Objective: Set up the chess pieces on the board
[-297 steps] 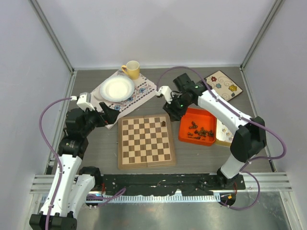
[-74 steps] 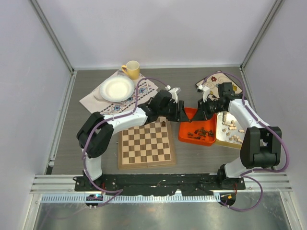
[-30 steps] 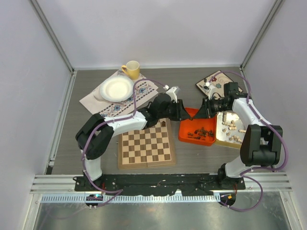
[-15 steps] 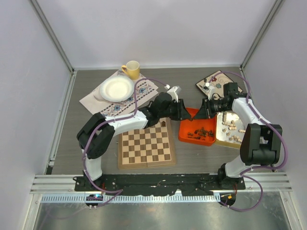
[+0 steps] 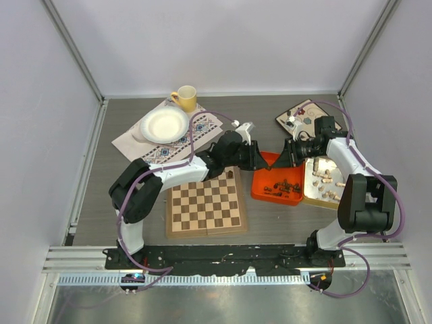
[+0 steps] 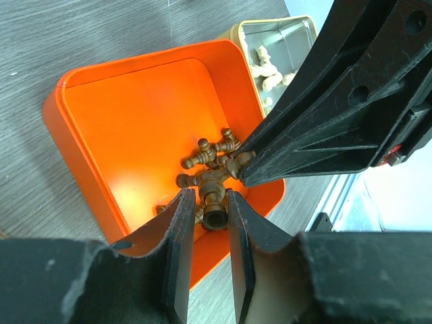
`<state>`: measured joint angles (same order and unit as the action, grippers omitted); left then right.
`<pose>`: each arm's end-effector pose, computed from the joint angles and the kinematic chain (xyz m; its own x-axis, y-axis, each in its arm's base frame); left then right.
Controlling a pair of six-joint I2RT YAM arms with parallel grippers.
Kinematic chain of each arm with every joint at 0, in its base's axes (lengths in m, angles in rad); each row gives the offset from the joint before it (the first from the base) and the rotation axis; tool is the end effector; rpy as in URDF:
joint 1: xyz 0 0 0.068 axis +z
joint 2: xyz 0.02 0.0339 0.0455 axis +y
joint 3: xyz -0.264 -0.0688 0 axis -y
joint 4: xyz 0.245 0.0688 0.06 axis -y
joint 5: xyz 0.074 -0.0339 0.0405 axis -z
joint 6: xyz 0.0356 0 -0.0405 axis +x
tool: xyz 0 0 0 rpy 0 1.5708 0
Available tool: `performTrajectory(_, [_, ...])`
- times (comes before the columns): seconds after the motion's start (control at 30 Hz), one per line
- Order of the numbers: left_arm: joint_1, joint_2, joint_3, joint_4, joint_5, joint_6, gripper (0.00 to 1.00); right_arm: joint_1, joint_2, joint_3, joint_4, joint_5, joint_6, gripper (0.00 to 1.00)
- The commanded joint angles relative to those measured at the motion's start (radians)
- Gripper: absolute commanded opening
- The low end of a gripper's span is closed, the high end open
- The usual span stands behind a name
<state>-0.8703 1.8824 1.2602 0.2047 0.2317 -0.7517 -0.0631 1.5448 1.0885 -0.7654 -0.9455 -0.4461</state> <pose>0.2737 -0.3373 0.2267 -0.7915 -0.0924 -0.6042 0.4639 0.5528 -0.6922 0.2932 0.0104 0.2342 -0.7425 -0.2061 -0.6373 -0.6210 0.5683 0.5397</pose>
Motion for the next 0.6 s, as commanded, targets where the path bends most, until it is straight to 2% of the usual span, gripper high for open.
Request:
performTrajectory(0.0, [-0.006,-0.008,0.033,0.027,0.017,0.011,0.27,-0.003,-0.003,0.037,0.001,-0.027,-0.016,0.01])
performTrajectory(0.07, [-0.006,-0.009,0.028,0.027,0.020,0.011,0.24,-0.003,-0.003,0.037,0.002,-0.027,-0.014,0.01])
performTrajectory(0.2, [-0.006,-0.022,0.019,0.022,0.017,0.020,0.05,-0.003,-0.002,0.036,0.002,-0.019,-0.019,0.01])
performTrajectory(0.23, [-0.004,-0.028,0.018,0.015,0.011,0.029,0.03,-0.003,-0.003,0.036,0.002,-0.007,-0.017,0.01])
performTrajectory(0.37, [-0.001,-0.075,0.021,-0.047,-0.032,0.078,0.00,-0.003,-0.017,0.022,0.026,0.049,-0.022,0.01])
performTrajectory(0.57, [0.037,-0.190,0.033,-0.261,-0.084,0.179,0.00,-0.003,-0.057,-0.004,0.069,0.145,-0.017,0.01])
